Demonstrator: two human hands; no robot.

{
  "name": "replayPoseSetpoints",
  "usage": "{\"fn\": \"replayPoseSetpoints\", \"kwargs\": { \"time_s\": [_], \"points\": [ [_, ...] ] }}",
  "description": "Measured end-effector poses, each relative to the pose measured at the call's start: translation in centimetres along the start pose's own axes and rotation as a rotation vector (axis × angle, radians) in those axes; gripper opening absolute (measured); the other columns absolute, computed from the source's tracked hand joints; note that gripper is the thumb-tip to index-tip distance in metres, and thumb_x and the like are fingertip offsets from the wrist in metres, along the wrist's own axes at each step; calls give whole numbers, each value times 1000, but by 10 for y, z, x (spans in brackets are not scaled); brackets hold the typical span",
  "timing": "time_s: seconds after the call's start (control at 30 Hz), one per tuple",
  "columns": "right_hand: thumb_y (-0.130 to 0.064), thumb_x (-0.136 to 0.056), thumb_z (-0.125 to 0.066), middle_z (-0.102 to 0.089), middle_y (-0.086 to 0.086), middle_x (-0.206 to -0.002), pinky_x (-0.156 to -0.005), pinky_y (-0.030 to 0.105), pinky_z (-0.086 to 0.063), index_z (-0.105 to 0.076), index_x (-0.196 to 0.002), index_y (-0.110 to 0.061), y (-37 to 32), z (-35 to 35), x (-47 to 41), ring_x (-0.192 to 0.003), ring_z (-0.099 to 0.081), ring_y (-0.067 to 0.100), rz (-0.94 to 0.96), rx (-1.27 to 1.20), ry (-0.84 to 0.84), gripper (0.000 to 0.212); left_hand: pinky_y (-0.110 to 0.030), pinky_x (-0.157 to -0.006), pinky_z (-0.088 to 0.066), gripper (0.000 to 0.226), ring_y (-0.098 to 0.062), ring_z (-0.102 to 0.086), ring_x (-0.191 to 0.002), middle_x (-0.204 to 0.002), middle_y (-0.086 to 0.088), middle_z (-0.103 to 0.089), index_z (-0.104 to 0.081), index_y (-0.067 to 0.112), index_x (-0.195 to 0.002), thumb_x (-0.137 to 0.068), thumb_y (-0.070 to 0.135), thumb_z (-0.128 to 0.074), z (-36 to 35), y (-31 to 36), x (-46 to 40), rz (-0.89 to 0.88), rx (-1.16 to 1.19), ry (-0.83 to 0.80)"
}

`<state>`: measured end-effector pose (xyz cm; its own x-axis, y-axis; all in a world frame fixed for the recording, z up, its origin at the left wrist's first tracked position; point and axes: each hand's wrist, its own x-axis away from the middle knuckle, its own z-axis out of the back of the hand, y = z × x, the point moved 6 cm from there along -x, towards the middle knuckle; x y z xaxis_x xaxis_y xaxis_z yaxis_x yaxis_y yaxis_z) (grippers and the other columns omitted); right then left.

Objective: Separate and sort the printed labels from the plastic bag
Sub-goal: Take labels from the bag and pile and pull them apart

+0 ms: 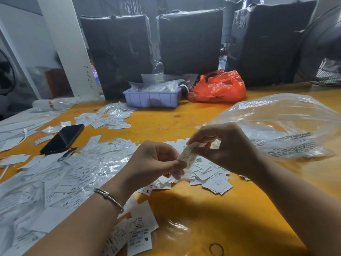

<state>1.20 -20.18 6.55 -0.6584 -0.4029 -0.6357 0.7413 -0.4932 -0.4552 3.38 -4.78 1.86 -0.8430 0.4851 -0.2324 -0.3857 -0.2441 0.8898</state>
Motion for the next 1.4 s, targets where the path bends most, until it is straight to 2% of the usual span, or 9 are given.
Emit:
{"fn": "replayPoseSetpoints", "kwargs": {
  "time_s": [0.1,0.2,0.33,0.73,0.87,1.0,1.17,1.3,1.4],
  "points": [
    [-3,-75,-77,-74,-4,-87,-66,23,-56,-74,-93,-13,2,-5,1,-80,-67,4,-16,15,-25,21,-24,-56,-50,32,-26,-73,-68,-77,-12,-76,-71,-4,-85,-73,26,-72,-1,0,0,11,-15,-5],
    [-10,-78,-76,-73,-3,-87,-65,26,-55,-71,-96,-14,11,2,2,-77,-67,7,-98,-47,72,19,-23,-56,-51,28,-25,-74,-70,-80,-10,-76,-71,-3,-87,-76,23,-71,1,0,0,17,-23,10],
    [-5,-78,-74,-72,-3,-81,-62,20,-51,-73,-87,-14,16,8,1,-73,-64,9,-146,-75,157,13,-23,-58,-53,17,-23,-74,-73,-83,-7,-77,-73,1,-90,-83,16,-70,2,-2,0,40,-23,29],
    [2,-77,-72,-73,9,-84,-76,39,-58,-74,-83,-8,20,3,4,-85,-67,24,-229,-404,134,12,-25,-60,-56,28,-24,-75,-74,-86,-6,-77,-72,3,-86,-75,28,-72,4,-4,1,74,56,31],
    [3,-76,-73,-73,10,-84,-74,42,-58,-73,-83,-8,18,-1,5,-83,-69,23,-222,-386,116,13,-23,-59,-56,23,-24,-75,-74,-84,-8,-77,-73,6,-83,-74,26,-72,5,-5,1,74,81,34],
    [0,-75,-75,-74,8,-81,-69,47,-55,-75,-83,-7,17,-2,4,-77,-67,25,-206,-325,147,11,-22,-59,-57,29,-18,-74,-73,-83,-6,-77,-73,2,-87,-72,26,-73,5,-5,0,71,69,51],
    [-1,-74,-76,-74,5,-79,-62,44,-55,-76,-83,-9,14,-11,5,-70,-67,23,-186,-330,91,12,-19,-58,-54,26,-13,-72,-74,-82,-6,-76,-75,3,-88,-72,23,-73,6,-5,1,60,71,77],
    [-4,-77,-74,-73,5,-81,-62,51,-53,-76,-85,-9,16,-13,4,-73,-66,28,-184,-331,45,9,-13,-56,-50,8,-7,-71,-71,-78,0,-76,-75,9,-85,-79,12,-72,6,-4,1,45,85,78],
    [-9,-79,-73,-71,5,-84,-65,48,-53,-77,-85,-5,19,-17,5,-78,-65,24,-220,-342,-1,8,-11,-55,-48,15,-4,-69,-68,-76,2,-76,-75,10,-83,-73,21,-72,4,-1,1,30,82,76]
  ]
}}
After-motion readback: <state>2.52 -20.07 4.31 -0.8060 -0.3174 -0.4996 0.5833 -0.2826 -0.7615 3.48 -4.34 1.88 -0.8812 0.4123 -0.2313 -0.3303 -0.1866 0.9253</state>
